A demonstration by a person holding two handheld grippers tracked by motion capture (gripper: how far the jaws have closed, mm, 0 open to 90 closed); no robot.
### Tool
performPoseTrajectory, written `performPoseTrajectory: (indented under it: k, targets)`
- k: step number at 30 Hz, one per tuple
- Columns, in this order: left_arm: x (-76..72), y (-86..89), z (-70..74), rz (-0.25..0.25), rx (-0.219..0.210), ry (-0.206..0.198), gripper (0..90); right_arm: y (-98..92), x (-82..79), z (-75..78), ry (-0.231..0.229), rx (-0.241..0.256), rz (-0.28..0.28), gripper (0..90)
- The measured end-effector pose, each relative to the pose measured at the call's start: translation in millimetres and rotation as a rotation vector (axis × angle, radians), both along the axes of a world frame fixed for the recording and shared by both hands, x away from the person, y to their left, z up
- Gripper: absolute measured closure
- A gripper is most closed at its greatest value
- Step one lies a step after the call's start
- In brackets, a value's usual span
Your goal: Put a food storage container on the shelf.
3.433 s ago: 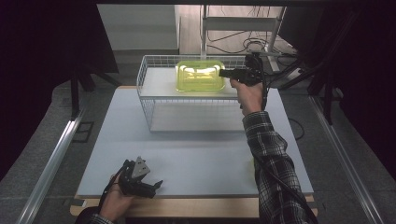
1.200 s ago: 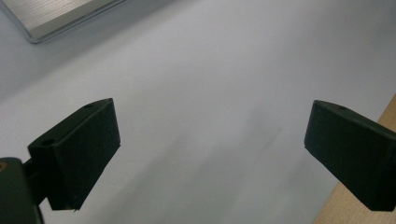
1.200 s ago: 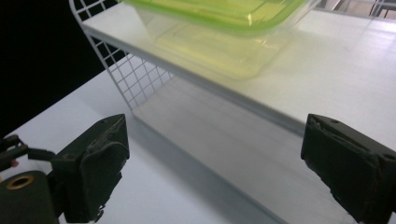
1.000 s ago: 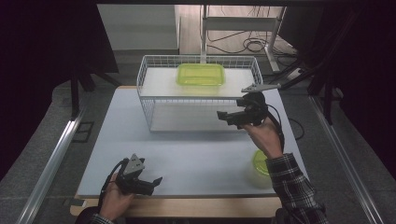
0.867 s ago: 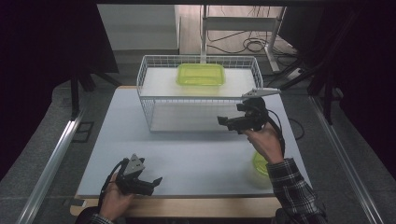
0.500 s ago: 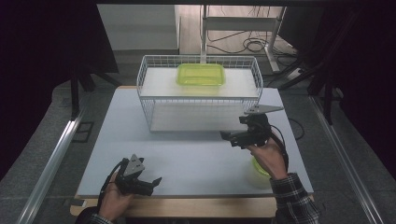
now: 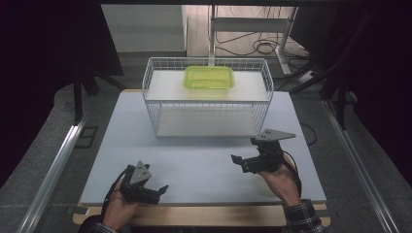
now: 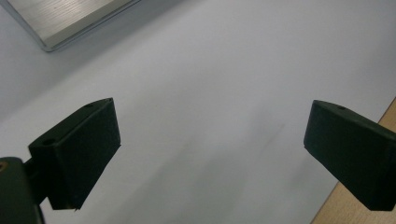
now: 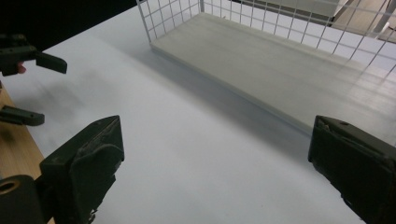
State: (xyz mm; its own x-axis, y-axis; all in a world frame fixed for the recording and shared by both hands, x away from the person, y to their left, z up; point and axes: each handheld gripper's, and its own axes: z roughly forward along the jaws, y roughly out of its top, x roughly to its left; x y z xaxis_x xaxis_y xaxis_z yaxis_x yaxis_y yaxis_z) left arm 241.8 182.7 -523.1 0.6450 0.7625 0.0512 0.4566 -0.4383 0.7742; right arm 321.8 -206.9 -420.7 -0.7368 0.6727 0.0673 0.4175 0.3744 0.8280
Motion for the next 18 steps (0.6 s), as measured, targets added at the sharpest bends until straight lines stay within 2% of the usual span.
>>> performPoseTrajectory:
  k: [6,11,13,14,18]
  targets:
    - [-2.2,1.5,0.4,-0.001,0.003,-0.004,3.5,-2.7,-10.4,-16.1,-0.010,-0.001,-0.016,4.1]
    - [-3.3,1.3,0.6,-0.001,0.001,-0.009,3.6,-4.5,-19.9,-33.4,0.006,-0.023,-0.026,4.3]
    - [-3.4,1.0,0.4,-0.002,0.001,-0.010,3.6,-4.5,-21.2,-35.8,0.008,-0.024,-0.025,4.3]
    - [-3.3,0.9,0.4,-0.005,0.005,-0.011,3.6,-4.1,-24.8,-41.9,0.011,-0.034,-0.029,4.3]
    - [-3.6,-1.1,-0.6,-0.017,0.026,-0.015,3.6,-3.6,-29.4,-49.8,0.013,-0.049,-0.034,4.3]
